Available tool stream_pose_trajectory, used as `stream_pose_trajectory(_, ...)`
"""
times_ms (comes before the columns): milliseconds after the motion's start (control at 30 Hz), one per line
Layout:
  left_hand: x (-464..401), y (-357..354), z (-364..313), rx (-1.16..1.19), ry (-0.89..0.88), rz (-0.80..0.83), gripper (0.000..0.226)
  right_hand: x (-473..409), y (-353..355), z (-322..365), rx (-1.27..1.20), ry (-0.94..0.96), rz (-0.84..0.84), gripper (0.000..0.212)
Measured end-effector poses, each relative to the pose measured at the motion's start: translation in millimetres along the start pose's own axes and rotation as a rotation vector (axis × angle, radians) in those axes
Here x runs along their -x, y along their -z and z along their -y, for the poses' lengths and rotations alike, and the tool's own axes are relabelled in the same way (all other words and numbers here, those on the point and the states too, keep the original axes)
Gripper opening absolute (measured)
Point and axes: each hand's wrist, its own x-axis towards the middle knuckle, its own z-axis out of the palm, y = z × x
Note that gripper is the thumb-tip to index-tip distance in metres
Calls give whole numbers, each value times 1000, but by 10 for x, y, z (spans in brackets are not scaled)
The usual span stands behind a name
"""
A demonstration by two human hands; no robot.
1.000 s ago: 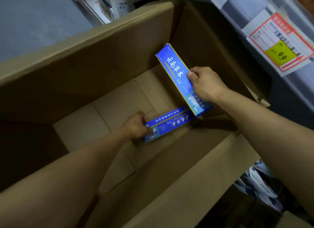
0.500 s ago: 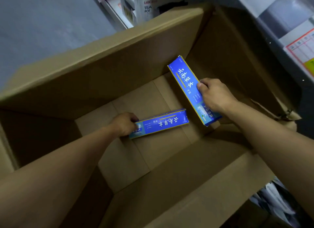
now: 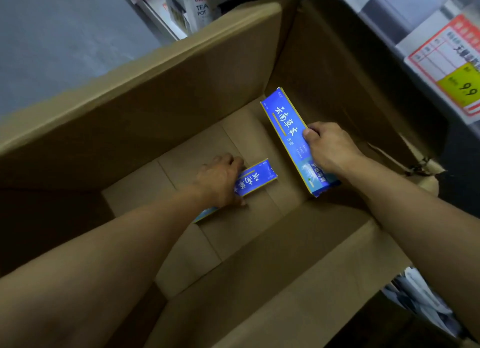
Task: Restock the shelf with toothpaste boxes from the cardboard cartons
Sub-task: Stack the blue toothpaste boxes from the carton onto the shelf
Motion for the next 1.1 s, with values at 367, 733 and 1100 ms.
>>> stream_pose_trajectory(367,4,103,-129,391,441,-175,74,-3,-26,18,-32,-15,14,34)
stream_pose_trajectory(733,295,-239,100,884,804,-247,74,110,-83,112,-5,-3,53,38)
stream_pose_trajectory(1100,196,96,338,-480,-65,-70,67,79,-124,102,23,-2,94,35)
